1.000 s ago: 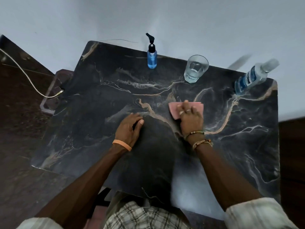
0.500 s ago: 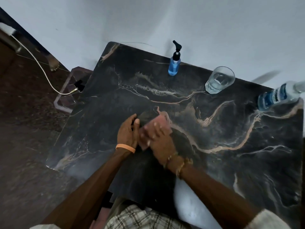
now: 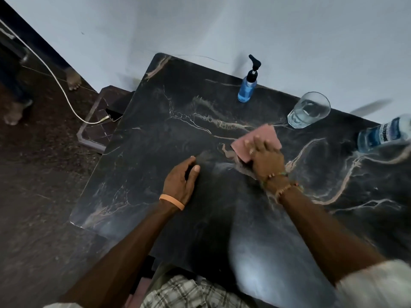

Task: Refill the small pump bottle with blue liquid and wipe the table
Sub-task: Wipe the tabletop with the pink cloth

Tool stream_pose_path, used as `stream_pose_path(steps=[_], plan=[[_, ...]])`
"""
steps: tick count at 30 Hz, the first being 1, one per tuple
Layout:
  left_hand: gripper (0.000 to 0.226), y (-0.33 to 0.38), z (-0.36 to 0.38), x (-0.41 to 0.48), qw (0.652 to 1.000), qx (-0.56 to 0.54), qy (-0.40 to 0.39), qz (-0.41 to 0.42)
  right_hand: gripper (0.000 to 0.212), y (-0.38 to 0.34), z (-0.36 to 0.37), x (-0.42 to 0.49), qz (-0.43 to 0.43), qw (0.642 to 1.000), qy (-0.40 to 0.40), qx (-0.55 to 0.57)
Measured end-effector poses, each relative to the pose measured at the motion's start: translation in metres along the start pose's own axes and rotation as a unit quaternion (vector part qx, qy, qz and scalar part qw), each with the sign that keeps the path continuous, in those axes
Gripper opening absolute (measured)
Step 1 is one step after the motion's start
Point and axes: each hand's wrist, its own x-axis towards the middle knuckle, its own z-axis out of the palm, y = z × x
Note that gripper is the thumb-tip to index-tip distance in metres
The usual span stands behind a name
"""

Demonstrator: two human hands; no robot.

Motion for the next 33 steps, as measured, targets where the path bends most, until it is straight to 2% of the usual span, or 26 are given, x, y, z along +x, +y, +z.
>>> stream_pose_path(steps=[2,4,6,9,11,14,16,18,19,22,24,27,29,31,33], plan=[[0.049,-0.001,0.001,0.001,1.0,-0.007,0.005,0.001,0.053,-0.018,0.019,-0.04,0.016,1.0,0.005,-0.007],[0.048,-0.001,0.002,0.001,1.0,-0.01,0.014,-0.002,0.059,-0.061,0.035,-0.076,-0.066,0.997,-0.011,-0.024],[0.048,0.002,0.002,0.004,1.0,-0.02,0.018,-0.01,0.048,-0.104,0.038,-0.094,-0.137,0.988,-0.041,-0.052],[0.049,0.005,-0.005,0.008,0.999,-0.038,0.019,-0.011,0.045,-0.131,0.016,-0.053,-0.198,0.973,0.033,-0.113],[0.053,0.006,-0.009,0.009,1.0,-0.013,-0.006,0.012,0.041,-0.116,-0.009,-0.012,-0.17,0.974,0.05,-0.138],[0.058,0.007,-0.005,0.007,0.997,0.061,-0.043,0.027,0.046,-0.057,-0.021,0.021,-0.063,0.992,-0.004,-0.107],[0.055,0.007,0.003,0.003,0.994,0.094,-0.048,0.028,0.05,-0.019,-0.013,0.014,-0.009,0.997,0.045,-0.066],[0.055,0.008,0.012,-0.004,0.992,0.11,-0.052,0.031,0.049,-0.003,0.002,-0.022,0.021,0.994,0.056,-0.094],[0.057,0.01,0.015,-0.006,0.991,0.114,-0.055,0.031,0.048,-0.008,0.012,-0.047,0.02,0.994,0.043,-0.103],[0.058,0.015,0.021,-0.007,0.993,0.11,-0.047,0.017,0.052,-0.048,0.04,-0.107,-0.052,0.994,-0.006,-0.098],[0.051,0.021,0.019,-0.006,0.996,0.075,-0.046,0.009,0.05,-0.068,0.037,-0.106,-0.088,0.994,0.018,-0.055],[0.041,0.027,0.005,-0.005,0.997,-0.048,0.034,-0.042,0.049,-0.086,0.017,-0.056,-0.115,0.99,0.08,0.024],[0.037,0.026,-0.004,-0.001,0.988,-0.072,0.1,-0.093,0.051,-0.098,-0.007,-0.022,-0.104,0.986,0.106,0.073],[0.039,0.023,-0.009,0.001,0.981,-0.083,0.129,-0.122,0.054,-0.114,-0.03,0.002,-0.103,0.979,0.139,0.11],[0.04,0.021,-0.012,0.0,0.971,-0.12,0.158,-0.135,0.055,-0.133,-0.05,0.019,-0.127,0.974,0.155,0.101]])
